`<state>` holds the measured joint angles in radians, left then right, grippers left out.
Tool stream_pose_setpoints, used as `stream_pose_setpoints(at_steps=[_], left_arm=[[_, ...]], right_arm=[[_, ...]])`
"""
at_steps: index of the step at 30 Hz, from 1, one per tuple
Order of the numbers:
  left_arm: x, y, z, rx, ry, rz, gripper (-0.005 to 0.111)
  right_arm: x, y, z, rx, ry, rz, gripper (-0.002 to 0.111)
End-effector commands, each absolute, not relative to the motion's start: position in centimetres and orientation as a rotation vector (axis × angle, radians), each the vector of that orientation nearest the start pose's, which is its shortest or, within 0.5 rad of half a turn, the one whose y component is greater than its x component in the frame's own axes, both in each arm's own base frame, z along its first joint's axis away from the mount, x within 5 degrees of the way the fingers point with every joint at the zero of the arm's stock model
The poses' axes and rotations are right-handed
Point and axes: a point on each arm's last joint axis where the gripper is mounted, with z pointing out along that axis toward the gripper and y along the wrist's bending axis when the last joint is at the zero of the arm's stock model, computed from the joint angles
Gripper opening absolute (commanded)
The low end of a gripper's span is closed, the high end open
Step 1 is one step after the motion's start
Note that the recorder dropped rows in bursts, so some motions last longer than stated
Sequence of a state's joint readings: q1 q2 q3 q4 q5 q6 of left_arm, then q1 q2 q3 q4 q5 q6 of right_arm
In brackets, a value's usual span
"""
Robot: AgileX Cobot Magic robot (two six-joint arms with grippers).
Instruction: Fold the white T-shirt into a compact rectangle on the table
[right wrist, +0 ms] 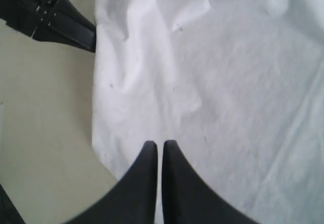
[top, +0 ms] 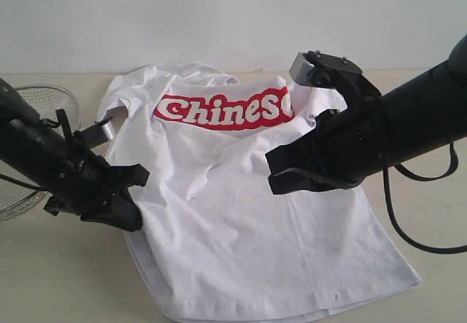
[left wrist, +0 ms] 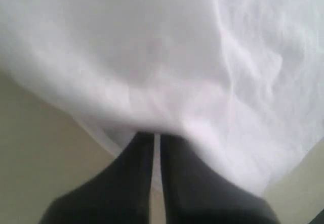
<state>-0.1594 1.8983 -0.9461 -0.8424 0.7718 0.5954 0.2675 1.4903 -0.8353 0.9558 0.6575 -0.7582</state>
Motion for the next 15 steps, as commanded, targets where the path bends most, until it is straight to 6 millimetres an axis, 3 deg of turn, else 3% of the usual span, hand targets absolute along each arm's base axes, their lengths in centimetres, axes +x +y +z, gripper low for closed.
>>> stream_pose_setpoints(at_steps=[1, 6, 15], left_arm=[[31.8, -10.2, 13.5, 0.178, 2.91, -0.868, 0.004], [32.2, -10.2, 13.7, 0.168, 2.903, -0.868, 0.004], [32.5, -10.4, 11.3, 0.141, 2.94, -0.898, 0.004]], right_arm=[[26.0, 11.9, 22.7, -0.459, 2.513, 0.805, 0.0], [26.0, 11.9, 22.7, -0.465, 2.511, 0.802, 0.0], [26.1, 11.8, 22.7, -0.458, 2.506, 0.792, 0.0]])
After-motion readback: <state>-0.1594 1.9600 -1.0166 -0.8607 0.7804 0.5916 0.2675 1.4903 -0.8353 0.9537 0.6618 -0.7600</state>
